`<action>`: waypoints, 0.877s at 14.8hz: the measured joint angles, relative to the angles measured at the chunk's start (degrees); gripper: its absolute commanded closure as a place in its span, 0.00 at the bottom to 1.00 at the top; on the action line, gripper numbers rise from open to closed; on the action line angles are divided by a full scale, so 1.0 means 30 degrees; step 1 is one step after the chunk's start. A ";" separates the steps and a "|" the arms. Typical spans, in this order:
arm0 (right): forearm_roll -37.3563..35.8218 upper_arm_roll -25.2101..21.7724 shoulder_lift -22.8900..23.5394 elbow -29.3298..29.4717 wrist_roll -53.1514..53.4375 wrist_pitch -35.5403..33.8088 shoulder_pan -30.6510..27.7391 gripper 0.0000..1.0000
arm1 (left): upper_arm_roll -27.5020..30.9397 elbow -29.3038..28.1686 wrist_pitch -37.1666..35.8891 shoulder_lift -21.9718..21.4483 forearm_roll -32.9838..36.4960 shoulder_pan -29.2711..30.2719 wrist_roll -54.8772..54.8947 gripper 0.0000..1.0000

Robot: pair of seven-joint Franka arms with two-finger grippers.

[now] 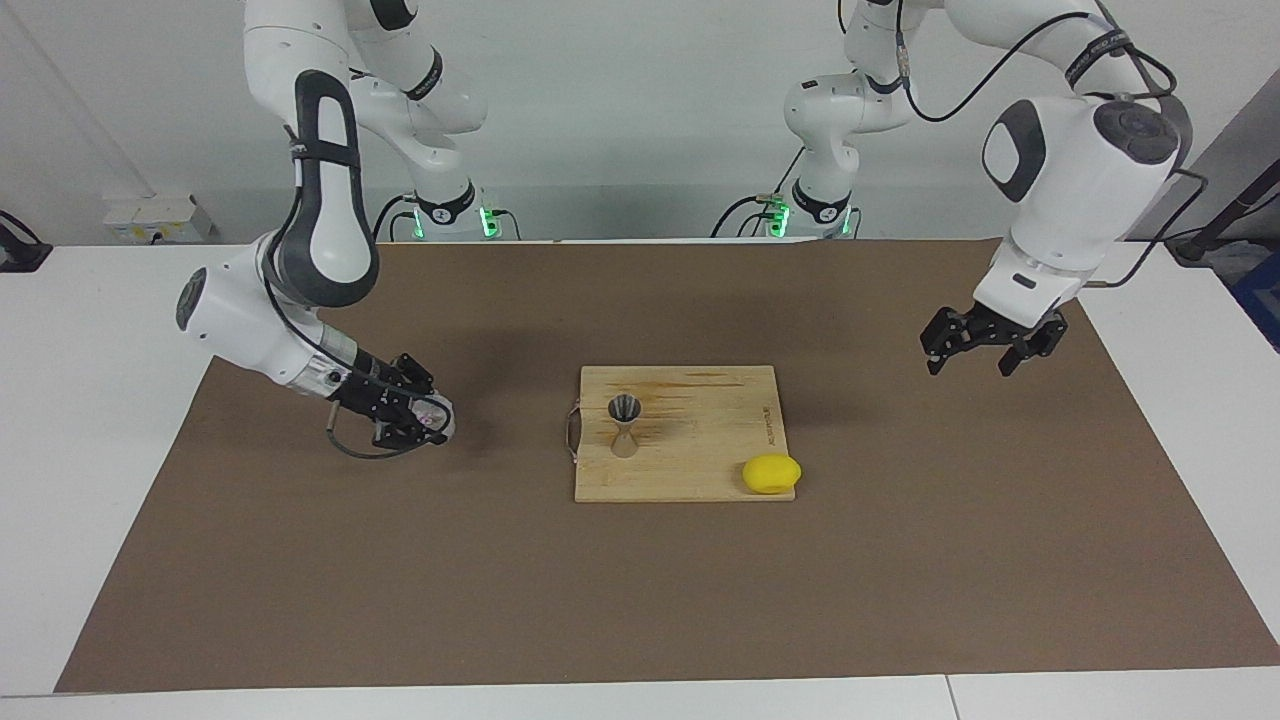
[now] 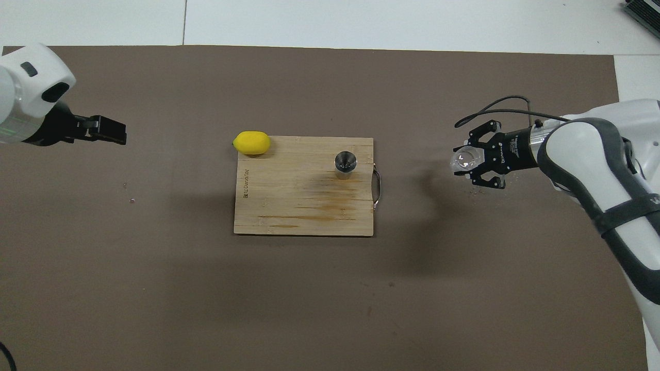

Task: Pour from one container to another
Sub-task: 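Carry the clear glass with the right gripper over the metal cup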

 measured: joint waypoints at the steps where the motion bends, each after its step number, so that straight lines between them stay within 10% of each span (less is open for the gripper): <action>1: -0.0502 0.0004 0.0001 0.0319 0.0632 0.0174 0.0500 1.00 | 0.0004 -0.0001 -0.0646 -0.0608 -0.0296 0.0138 0.0020 0.00; 13: -0.6171 0.0008 0.1365 0.4548 0.9053 0.0525 0.5517 1.00 | 0.0140 0.0951 -0.5065 -0.2382 -0.0553 0.0422 -0.0354 0.00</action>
